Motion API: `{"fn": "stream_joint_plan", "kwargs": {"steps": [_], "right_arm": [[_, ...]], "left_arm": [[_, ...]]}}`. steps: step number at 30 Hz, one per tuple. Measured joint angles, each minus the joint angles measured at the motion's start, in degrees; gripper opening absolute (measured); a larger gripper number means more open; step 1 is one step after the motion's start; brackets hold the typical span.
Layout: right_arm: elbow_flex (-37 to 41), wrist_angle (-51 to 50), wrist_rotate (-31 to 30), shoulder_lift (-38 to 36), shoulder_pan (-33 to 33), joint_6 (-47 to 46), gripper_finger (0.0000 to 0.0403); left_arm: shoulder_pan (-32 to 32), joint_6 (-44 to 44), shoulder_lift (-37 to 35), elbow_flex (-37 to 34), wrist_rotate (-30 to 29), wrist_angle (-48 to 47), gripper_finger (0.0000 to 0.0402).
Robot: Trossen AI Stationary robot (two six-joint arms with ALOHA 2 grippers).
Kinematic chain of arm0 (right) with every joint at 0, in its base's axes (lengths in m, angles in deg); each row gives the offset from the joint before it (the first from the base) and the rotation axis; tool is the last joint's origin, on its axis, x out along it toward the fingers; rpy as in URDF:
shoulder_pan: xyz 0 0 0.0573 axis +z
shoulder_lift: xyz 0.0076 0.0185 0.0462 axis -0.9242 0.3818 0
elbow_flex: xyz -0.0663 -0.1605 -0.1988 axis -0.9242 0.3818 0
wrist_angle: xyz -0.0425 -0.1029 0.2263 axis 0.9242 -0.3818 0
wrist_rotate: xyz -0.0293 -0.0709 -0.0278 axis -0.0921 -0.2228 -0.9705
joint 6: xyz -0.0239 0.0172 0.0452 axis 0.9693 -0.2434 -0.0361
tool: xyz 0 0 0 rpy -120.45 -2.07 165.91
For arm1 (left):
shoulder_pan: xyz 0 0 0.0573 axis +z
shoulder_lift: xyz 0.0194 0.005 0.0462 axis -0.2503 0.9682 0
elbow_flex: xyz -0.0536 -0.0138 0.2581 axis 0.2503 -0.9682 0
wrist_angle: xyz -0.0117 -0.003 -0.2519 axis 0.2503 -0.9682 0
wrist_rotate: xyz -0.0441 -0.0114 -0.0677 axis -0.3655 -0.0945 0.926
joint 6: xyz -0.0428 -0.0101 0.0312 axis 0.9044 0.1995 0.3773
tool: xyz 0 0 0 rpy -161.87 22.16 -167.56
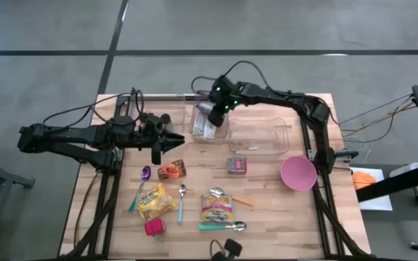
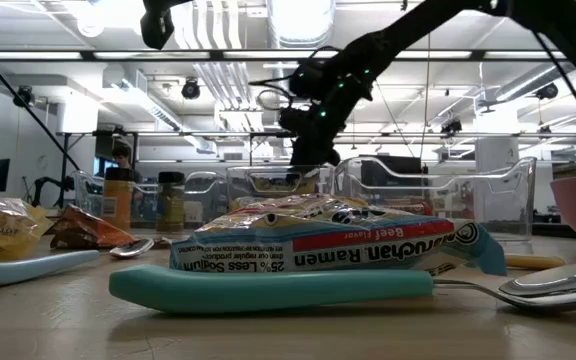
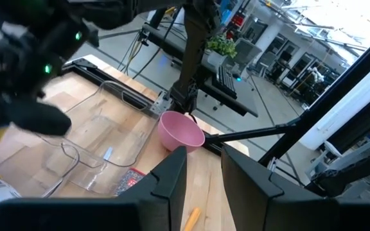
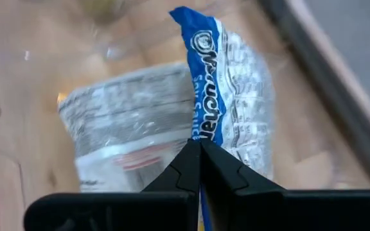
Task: Pick & Place Food Item
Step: Put the blue noodle pack into the middle transparent bin
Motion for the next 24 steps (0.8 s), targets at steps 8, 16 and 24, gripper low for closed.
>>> {"fn": "stream_joint_plan", "kwargs": {"steps": [8, 16, 24], "right_arm": [[-8.7, -7.8, 0.0, 5.2, 4.3, 2.7, 0.0007], [-10.0, -10.0, 0.2, 6.2, 4.2, 2.8, 0.0007], [-9.4, -10.2, 0.4, 6.2, 3.9, 2.8, 0.0007]], "left_arm": [[0.0, 0.1, 0.0, 0.0, -0.9, 0.2, 0.0105], [0.0, 0.1, 0.0, 0.0, -0.9, 0.2, 0.0105], [0.0, 0.1, 0.0, 0.0, -0.9, 0.1, 0.0105]]}}
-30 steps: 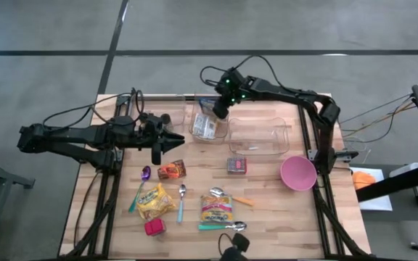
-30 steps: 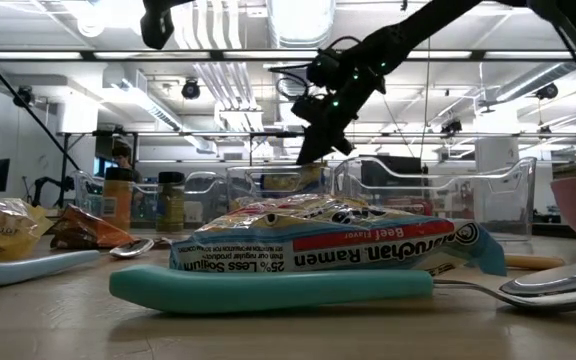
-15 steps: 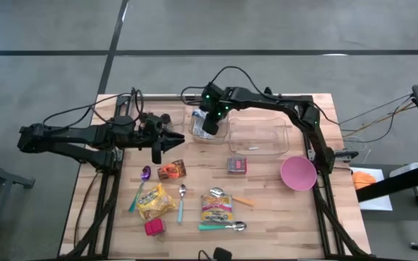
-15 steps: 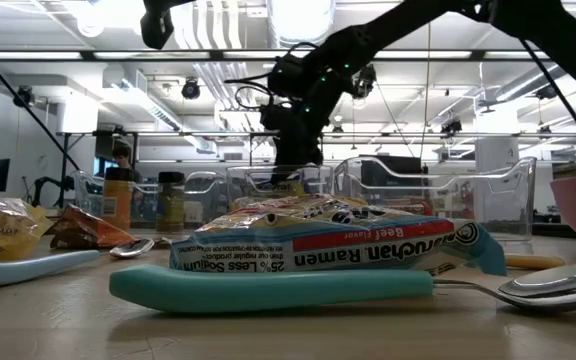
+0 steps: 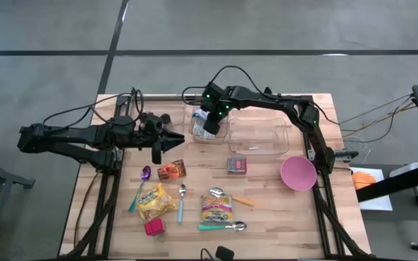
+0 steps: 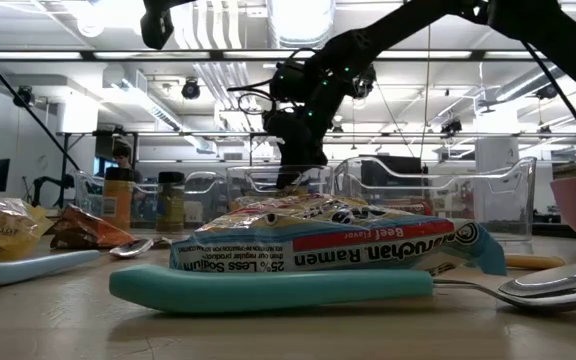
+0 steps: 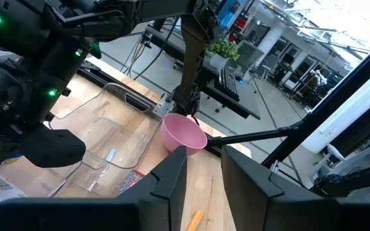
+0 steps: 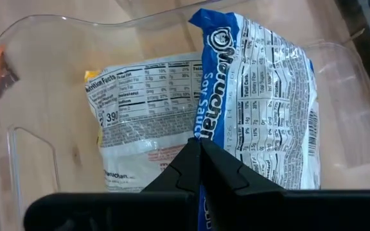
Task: Pick & Place Food Item
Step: Put the blue noodle pack into the middle transparent bin
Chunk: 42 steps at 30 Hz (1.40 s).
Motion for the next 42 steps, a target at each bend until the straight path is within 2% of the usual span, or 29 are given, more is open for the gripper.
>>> {"fn": "stream_joint_plan", "kwargs": {"steps": [35, 38, 42], "right_arm": [[2.5, 0.4, 2.3, 0.0, 0.3, 0.5, 0.0010], [2.5, 0.1, 4.9, 0.0, 0.4, 2.1, 0.0028], [2.5, -0.5, 6.8, 0.0, 0.8, 5.2, 0.0087]], "left_arm": [[0.0, 0.9, 0.0, 0.0, 0.0, -1.5, 0.0105], [0.0, 1.0, 0.0, 0.0, 0.0, -1.5, 0.0105], [0.0, 1.0, 0.0, 0.0, 0.0, -1.5, 0.0105]]}}
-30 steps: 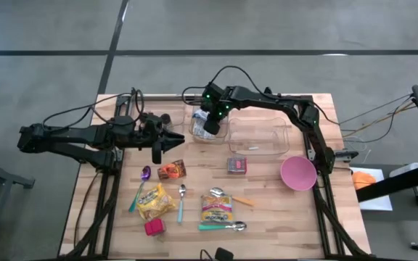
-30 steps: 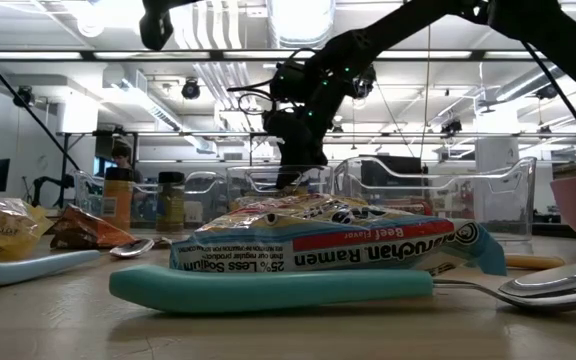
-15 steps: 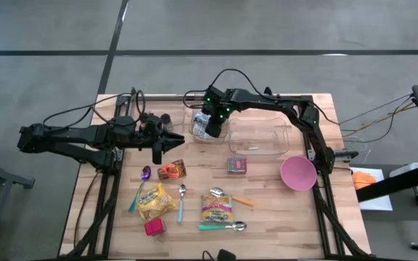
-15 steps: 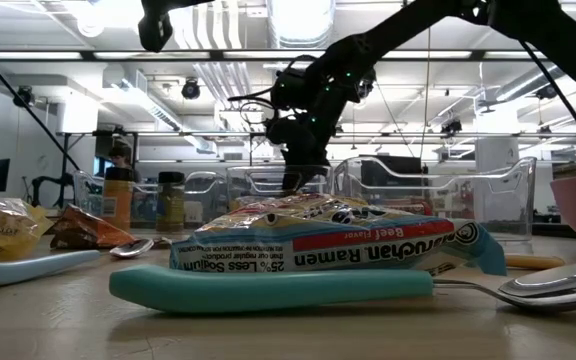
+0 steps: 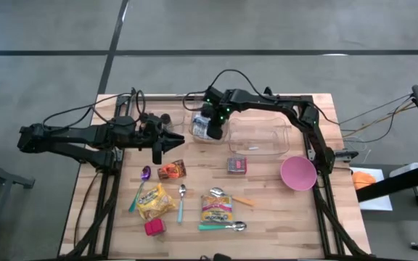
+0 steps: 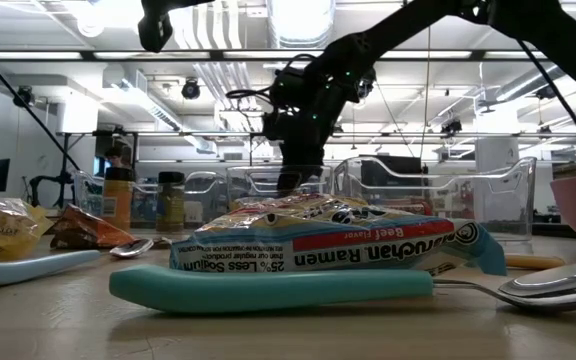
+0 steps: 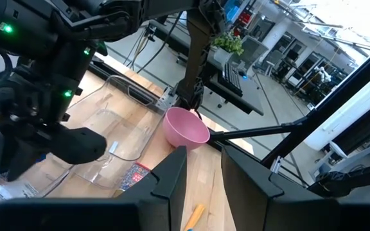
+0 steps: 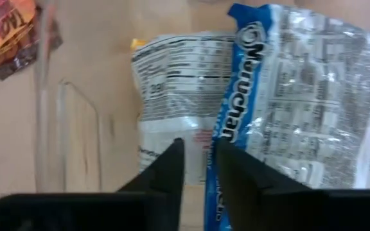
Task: Pick & Place Food Item
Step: Put the blue noodle pack into the middle transparent bin, then put the yellow spoon into the right transparent bin
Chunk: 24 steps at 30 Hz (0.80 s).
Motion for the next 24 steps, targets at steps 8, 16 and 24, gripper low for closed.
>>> {"fn": "stream_joint_plan", "kwargs": {"steps": [8, 16, 24], "right_arm": [[0.0, -0.2, -2.7, 0.0, 0.1, 0.1, 0.0212], [-0.1, -0.7, -2.7, -2.9, 0.1, -1.7, 0.0245], [-0.1, -6.2, -2.7, -10.7, 2.5, -3.3, 0.0246]], "left_arm": [[0.0, 0.0, 0.0, 0.0, 0.0, -0.2, 0.0105], [0.0, 0.4, 0.0, -0.1, 0.0, -1.4, 0.0105], [0.0, 1.6, 0.3, -0.1, 0.0, -1.5, 0.0105]]}}
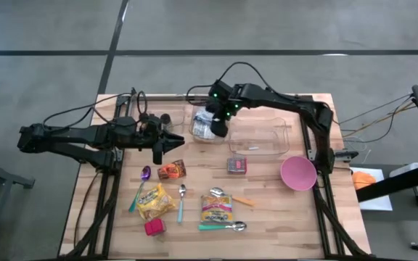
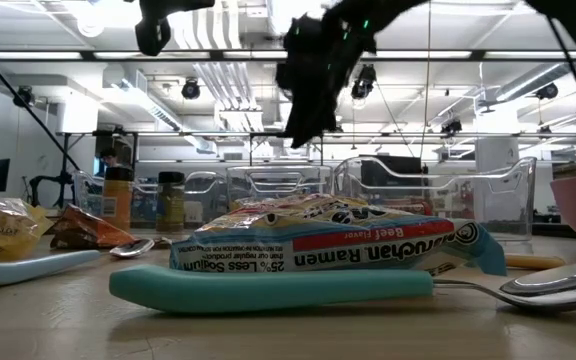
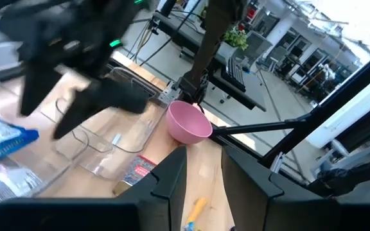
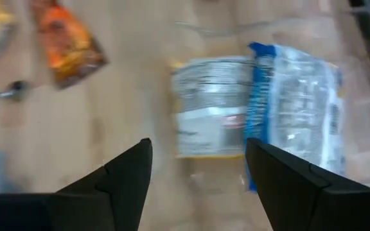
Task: Pick & Place Food Item
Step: Put the yellow spoon into the right transparent bin
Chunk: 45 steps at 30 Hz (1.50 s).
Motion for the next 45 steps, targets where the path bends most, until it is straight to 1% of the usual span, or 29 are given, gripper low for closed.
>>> {"fn": "stream_joint_plan", "kwargs": {"steps": [2, 6, 8, 11, 14, 17, 19, 21, 24, 27, 31, 34, 37, 39, 42, 45], "right_arm": [[0.0, -1.6, 0.0, -2.1, 2.2, 0.1, 0.0246], [0.0, -7.1, 0.0, -6.2, 7.1, 0.7, 0.0246], [1.1, -9.0, 0.5, -8.7, 8.8, -1.1, 0.0246], [6.0, -8.9, 2.2, -13.7, 9.5, -6.1, 0.0246], [13.5, -7.5, 1.8, -20.2, 9.9, -11.9, 0.0246], [21.5, -6.1, -0.8, -27.3, 12.4, -18.1, 0.0246], [26.1, -5.5, -3.2, -31.2, 15.4, -21.2, 0.0246], [29.8, -5.3, -7.5, -34.3, 19.1, -23.7, 0.0241], [33.6, -4.9, -14.7, -36.9, 25.2, -26.6, 0.0218], [36.7, -3.6, -19.0, -37.8, 30.7, -29.9, 0.0185], [40.6, 3.1, -19.8, -37.9, 36.4, -33.7, 0.0153], [42.9, 8.0, -19.7, -36.9, 39.1, -36.6, 0.0147], [44.0, 11.1, -19.8, -35.5, 41.0, -39.0, 0.0152], [44.3, 12.8, -19.8, -34.2, 42.1, -39.7, 0.0164], [44.4, 15.0, -20.6, -31.7, 43.7, -39.9, 0.0190], [44.2, 15.2, -21.5, -28.8, 44.8, -39.8, 0.0220]], "left_arm": [[0.1, 1.5, 0.7, 0.0, 0.0, 0.0, 0.0105], [0.1, 1.7, 2.9, 0.0, 0.1, -0.5, 0.0105], [0.1, 1.5, 3.9, 0.0, 0.4, -0.9, 0.0105], [0.1, 1.2, 4.6, 0.0, 0.7, -2.1, 0.0105], [0.1, 0.7, 4.7, 0.0, 1.3, -2.6, 0.0105], [0.0, -0.3, 4.7, 0.0, 1.6, -2.7, 0.0105], [0.1, -0.3, 4.6, 0.0, 1.8, -2.7, 0.0105], [0.1, -0.9, 4.6, 0.0, 1.8, -2.8, 0.0105], [0.1, -1.8, 4.6, 0.0, 2.4, -2.8, 0.0105], [0.1, -1.9, 4.6, 0.0, 3.0, -3.0, 0.0105], [0.1, -1.9, 4.6, 0.0, 4.5, -3.1, 0.0105], [0.1, -1.9, 4.6, 0.0, 5.3, -3.1, 0.0105], [0.1, -1.9, 4.6, 0.0, 5.8, -3.2, 0.0105], [0.1, -1.9, 4.6, 0.0, 6.1, -3.3, 0.0105], [0.1, -2.4, 4.6, 0.0, 6.1, -4.4, 0.0105], [0.1, -3.1, 4.6, 0.0, 6.1, -5.5, 0.0105]]}}
